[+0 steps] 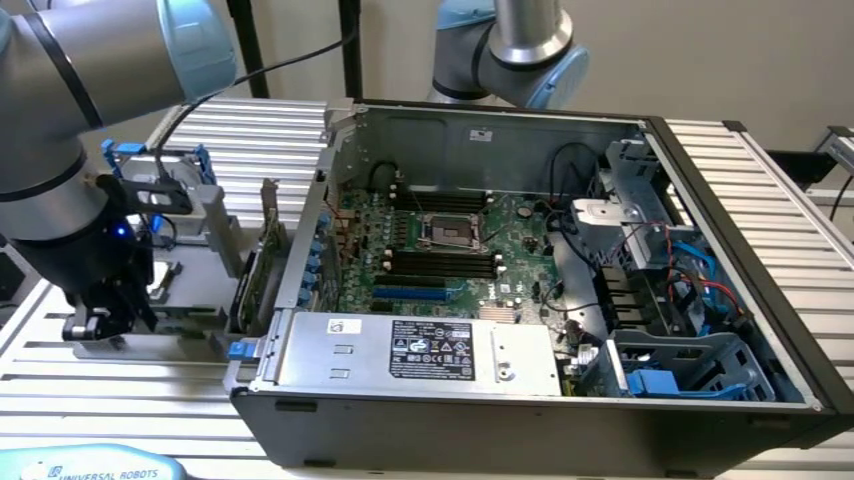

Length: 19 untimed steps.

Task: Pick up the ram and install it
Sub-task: 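Pick up the ram and move it above insertion slot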

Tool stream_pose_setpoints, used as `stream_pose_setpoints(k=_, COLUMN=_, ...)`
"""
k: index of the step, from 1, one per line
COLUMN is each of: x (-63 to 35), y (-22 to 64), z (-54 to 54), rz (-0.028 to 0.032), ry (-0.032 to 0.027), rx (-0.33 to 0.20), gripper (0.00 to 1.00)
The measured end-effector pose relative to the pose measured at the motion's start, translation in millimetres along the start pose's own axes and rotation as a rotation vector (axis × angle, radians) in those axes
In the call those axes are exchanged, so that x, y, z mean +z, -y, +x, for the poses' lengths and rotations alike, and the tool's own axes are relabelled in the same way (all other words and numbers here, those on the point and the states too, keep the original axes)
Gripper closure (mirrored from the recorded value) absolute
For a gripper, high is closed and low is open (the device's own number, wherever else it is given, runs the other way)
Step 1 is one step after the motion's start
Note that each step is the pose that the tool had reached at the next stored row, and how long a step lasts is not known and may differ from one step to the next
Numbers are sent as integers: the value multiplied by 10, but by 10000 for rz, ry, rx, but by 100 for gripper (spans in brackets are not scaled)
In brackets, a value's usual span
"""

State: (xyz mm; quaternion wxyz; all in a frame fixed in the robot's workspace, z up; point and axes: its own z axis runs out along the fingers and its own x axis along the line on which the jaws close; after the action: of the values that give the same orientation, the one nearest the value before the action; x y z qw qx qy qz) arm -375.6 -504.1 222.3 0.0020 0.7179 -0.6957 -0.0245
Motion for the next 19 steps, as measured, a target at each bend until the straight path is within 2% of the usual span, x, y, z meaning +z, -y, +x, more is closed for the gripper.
stream_pose_setpoints(k=9, x=-300, y=-12, z=-10, rz=-12, ry=1, rx=1, gripper=86)
stream_pose_setpoints(k=19, x=-744, y=-16, z=-24, rz=-13, ry=1, rx=1, gripper=86)
